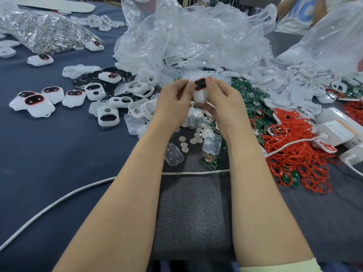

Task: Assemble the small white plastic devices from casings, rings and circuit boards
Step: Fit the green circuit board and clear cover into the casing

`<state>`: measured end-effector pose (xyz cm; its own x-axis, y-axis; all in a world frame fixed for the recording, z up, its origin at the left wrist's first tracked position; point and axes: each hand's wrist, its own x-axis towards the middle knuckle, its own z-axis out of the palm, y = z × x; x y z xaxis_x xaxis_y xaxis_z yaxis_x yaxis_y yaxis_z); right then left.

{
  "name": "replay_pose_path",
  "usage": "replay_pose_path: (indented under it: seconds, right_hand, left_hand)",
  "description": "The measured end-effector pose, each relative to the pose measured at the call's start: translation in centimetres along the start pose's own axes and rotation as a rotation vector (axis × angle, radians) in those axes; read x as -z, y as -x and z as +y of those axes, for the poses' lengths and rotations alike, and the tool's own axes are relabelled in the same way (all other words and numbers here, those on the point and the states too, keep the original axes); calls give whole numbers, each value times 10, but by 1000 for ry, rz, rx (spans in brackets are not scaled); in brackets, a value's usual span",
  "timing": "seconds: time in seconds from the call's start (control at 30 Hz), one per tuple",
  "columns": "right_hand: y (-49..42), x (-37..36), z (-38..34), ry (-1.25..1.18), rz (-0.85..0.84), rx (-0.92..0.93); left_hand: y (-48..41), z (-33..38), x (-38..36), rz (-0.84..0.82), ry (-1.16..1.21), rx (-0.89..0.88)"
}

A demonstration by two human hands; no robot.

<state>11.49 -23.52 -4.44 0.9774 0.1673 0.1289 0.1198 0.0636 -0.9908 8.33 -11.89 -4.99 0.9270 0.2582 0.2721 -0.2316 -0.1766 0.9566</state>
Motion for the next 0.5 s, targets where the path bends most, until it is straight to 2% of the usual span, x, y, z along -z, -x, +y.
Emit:
replay_pose_path:
  seconds: [0.1,0.17,0.33,0.5]
  right_hand:
    - [-2,2,0,-18,25,28]
    - [-2,2,-1,-83,29,30]
    - [0,-3,-1,-133,14,59]
    - [-1,-5,3,-83,-24,-27]
  left_hand:
    - [0,-1,-2,-46,-111,-68]
    - [1,-1,-4,-60,-96,-73]
    - [4,2,-3,-46,222,87]
    - [1,2,-1,55,321,131]
